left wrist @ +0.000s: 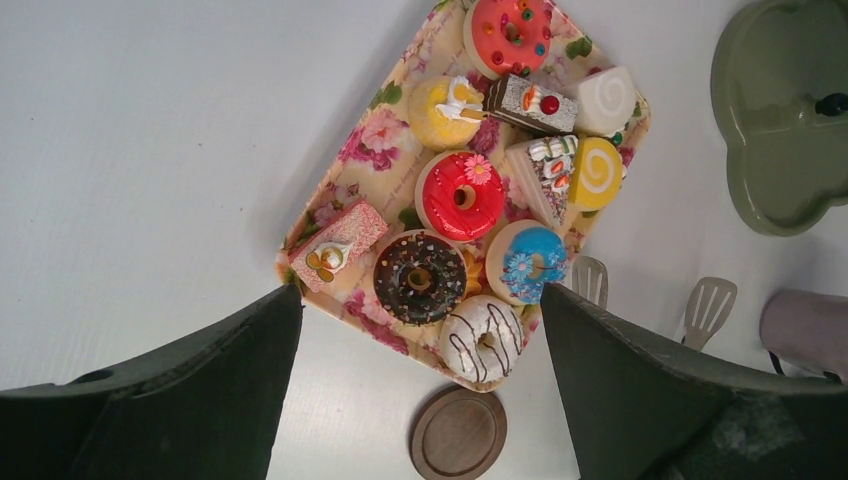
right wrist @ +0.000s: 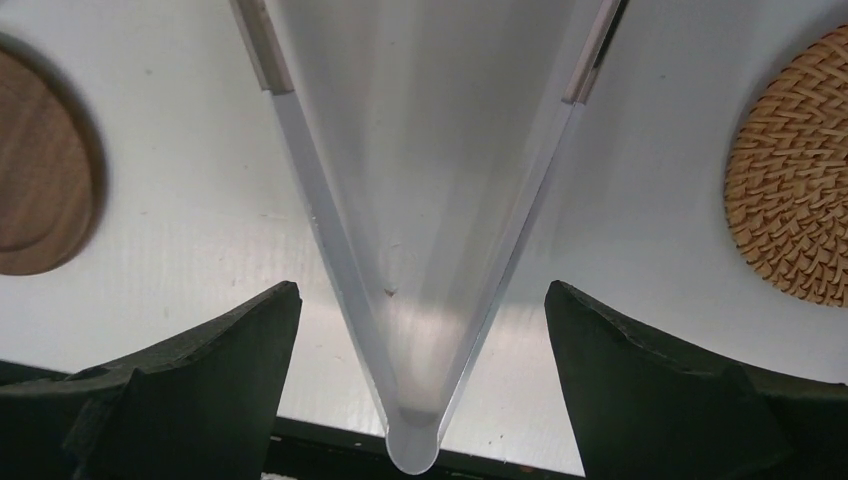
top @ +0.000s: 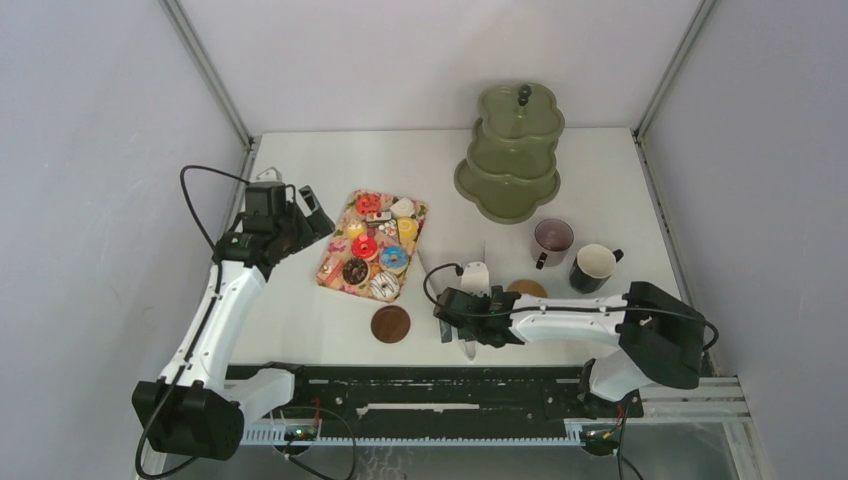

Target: Serve the afternoon tea

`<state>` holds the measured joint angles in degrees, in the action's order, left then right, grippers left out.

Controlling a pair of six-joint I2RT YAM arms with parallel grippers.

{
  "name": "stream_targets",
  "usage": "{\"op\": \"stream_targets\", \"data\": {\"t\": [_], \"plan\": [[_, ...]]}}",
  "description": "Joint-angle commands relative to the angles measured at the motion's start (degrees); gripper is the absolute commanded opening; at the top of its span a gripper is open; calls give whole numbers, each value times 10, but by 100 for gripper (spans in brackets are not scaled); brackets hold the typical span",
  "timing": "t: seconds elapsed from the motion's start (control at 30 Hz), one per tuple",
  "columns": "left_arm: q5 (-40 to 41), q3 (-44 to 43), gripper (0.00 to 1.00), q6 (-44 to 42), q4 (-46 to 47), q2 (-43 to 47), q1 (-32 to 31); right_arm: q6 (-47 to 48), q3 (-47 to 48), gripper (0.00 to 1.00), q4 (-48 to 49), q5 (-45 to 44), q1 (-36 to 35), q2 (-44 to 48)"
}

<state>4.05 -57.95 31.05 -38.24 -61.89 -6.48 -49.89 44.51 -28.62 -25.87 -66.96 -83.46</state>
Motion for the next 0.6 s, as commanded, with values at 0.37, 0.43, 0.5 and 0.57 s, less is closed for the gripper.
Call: {"op": "stream_targets", "data": {"t": [0.37,0.43,0.5,0.57], "plan": [[-11,8,94,7,13,-29,-1,26,24,100,98,-73,9,-113],[-17,6,94,9,13,-34,-1,30,24,100,110,-77,10,-124],[-19,4,94,8,14,-37,0,34,25,100,114,-85,11,-130],[-20,2,94,8,14,-40,-1,40,23,100,115,-95,17,-133]]}}
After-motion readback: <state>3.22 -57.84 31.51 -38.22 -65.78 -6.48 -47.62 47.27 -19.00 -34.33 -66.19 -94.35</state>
